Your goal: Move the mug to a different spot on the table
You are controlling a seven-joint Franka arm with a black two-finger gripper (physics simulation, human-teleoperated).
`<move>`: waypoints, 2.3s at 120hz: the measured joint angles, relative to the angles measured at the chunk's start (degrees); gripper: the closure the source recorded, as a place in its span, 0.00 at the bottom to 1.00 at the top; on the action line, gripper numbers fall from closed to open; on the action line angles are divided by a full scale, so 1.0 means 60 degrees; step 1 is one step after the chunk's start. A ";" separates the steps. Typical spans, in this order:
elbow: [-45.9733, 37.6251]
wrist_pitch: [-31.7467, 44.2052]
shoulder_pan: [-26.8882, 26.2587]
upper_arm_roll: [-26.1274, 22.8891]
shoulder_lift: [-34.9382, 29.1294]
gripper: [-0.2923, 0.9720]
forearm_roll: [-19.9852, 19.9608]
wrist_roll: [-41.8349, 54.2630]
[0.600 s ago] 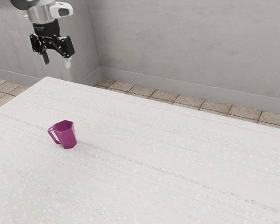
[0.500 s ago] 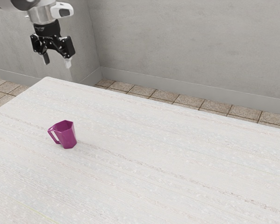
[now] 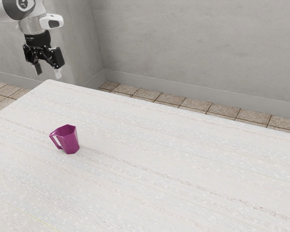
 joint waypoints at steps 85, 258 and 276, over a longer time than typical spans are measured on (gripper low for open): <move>-0.2630 0.4040 0.0337 0.2596 0.1543 0.23 -0.4185 0.9982; -0.4293 0.6299 0.0545 0.2560 0.3335 0.24 -0.7026 1.6273; -0.4344 0.6317 0.0545 0.2542 0.3393 0.28 -0.7330 1.6465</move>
